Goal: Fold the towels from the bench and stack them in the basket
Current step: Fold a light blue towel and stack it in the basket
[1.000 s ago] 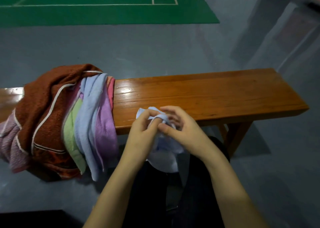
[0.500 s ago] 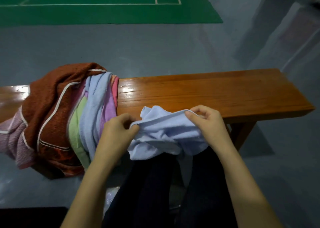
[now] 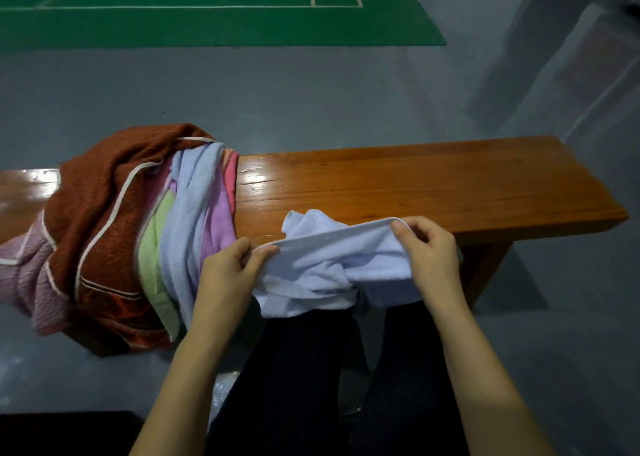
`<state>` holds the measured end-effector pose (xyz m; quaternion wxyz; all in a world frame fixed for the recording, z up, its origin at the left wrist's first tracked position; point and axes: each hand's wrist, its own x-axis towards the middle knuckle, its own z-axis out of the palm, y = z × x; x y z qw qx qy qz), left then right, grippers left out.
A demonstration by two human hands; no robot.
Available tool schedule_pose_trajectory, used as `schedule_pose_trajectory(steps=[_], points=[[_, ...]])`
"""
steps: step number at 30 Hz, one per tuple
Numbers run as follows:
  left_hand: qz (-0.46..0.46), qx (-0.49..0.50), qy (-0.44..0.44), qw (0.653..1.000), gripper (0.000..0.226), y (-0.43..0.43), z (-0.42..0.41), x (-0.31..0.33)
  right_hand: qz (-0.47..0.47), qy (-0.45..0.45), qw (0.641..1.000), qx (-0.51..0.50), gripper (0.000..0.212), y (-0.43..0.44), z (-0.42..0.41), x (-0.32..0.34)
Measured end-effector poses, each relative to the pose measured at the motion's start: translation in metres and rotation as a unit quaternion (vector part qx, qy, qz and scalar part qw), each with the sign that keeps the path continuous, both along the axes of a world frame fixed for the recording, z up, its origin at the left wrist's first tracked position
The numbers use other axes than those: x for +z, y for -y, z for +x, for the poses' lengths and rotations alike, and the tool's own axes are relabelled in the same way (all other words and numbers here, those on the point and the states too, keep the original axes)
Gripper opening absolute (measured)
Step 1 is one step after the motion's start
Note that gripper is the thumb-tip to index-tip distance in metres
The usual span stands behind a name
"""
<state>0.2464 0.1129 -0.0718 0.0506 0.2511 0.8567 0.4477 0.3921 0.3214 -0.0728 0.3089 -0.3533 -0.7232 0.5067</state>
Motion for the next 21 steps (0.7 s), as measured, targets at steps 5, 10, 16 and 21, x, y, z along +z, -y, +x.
schedule_pose_trajectory(steps=[5,10,16,21], points=[[0.010,-0.037,0.049,0.998,0.023,-0.003,-0.011,0.005,-0.080,-0.085,0.991,0.059,0.015,0.018,-0.005,0.014],[0.323,0.016,0.321,0.890,0.028,-0.027,0.009,0.019,-0.136,-0.117,0.974,0.136,0.012,0.044,-0.011,0.026],[0.190,-0.157,0.132,0.960,0.027,-0.048,0.046,0.042,-0.135,-0.117,0.958,0.226,0.007,0.050,-0.009,0.049],[0.063,-0.167,0.071,0.981,0.018,-0.043,0.044,0.044,-0.133,-0.085,0.963,0.220,0.009,0.049,-0.005,0.053]])
